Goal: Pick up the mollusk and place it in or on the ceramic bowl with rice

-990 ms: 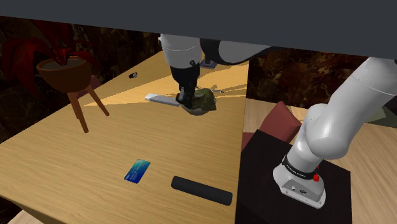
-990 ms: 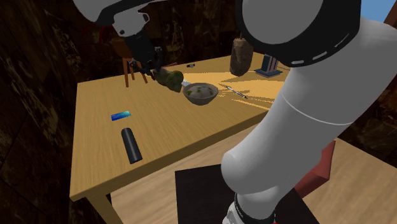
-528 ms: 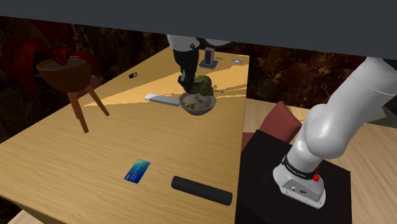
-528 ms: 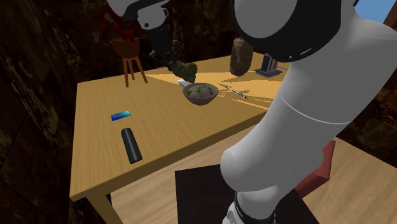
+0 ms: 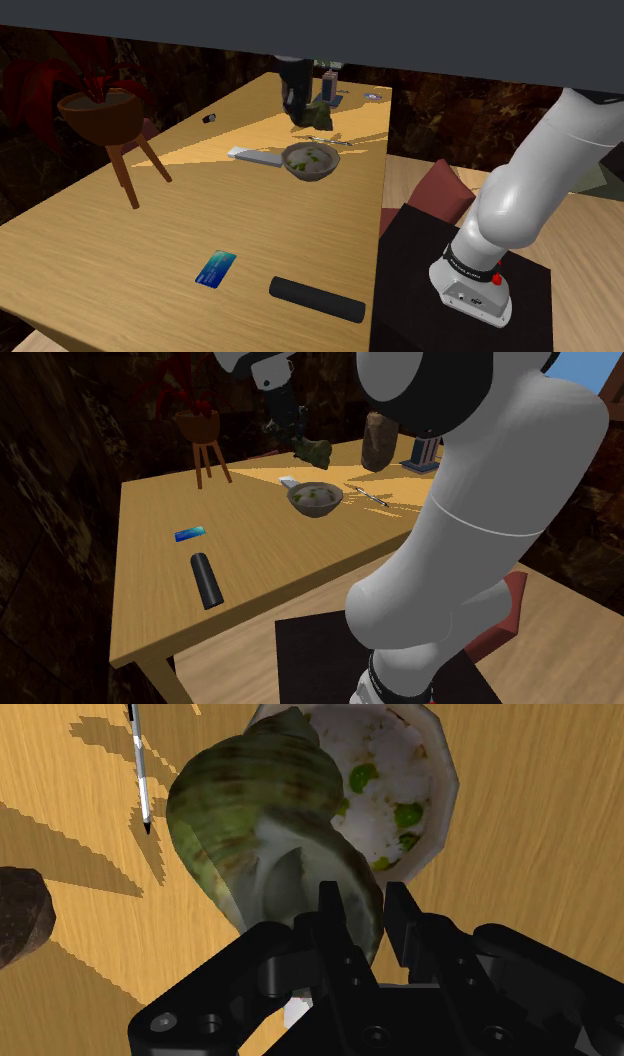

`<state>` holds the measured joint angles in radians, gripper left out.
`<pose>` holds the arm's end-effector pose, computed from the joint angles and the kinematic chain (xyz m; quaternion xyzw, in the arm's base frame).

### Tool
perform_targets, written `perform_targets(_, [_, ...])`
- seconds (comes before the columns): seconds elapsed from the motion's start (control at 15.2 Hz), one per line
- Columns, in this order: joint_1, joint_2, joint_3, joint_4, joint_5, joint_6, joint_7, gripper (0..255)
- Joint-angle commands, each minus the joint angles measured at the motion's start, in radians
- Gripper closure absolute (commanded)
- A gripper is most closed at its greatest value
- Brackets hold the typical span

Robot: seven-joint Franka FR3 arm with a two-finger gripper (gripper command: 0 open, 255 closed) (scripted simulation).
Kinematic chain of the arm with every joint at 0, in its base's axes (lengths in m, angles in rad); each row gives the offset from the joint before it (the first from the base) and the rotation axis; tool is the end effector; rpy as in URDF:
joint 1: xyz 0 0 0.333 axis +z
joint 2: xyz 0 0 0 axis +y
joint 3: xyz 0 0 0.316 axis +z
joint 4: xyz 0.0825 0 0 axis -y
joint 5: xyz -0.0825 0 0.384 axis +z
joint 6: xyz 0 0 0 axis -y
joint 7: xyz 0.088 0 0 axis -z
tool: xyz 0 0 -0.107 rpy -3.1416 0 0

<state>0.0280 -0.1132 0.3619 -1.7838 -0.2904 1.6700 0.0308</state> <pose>0.4944 0.1830 0.5942 0.9681 0.1897 0.0299 0.1610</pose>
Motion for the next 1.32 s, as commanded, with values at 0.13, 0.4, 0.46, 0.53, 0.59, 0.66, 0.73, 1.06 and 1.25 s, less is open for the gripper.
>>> perform_targets(0.13, [-0.004,0.001,-0.006,-0.042,-0.003,0.045,0.002,255])
perform_targets(0.4, [-0.004,-0.001,-0.007,-0.097,-0.005,0.096,0.017,255])
perform_targets(0.46, [-0.004,-0.001,-0.007,-0.111,-0.006,0.109,0.02,255])
perform_targets(0.53, [-0.005,-0.001,-0.007,-0.124,-0.007,0.122,0.024,255])
perform_targets(0.59, [-0.005,-0.001,-0.007,-0.136,-0.008,0.134,0.028,255])
perform_targets(0.66, [-0.005,0.0,-0.007,-0.149,-0.009,0.147,0.032,255])
perform_targets(0.73, [-0.005,0.001,-0.007,-0.161,-0.01,0.159,0.036,255])
perform_targets(1.06, [-0.005,0.009,-0.007,-0.22,-0.019,0.223,0.058,255])
perform_targets(1.25, [-0.005,0.009,-0.007,-0.22,-0.019,0.223,0.058,255])
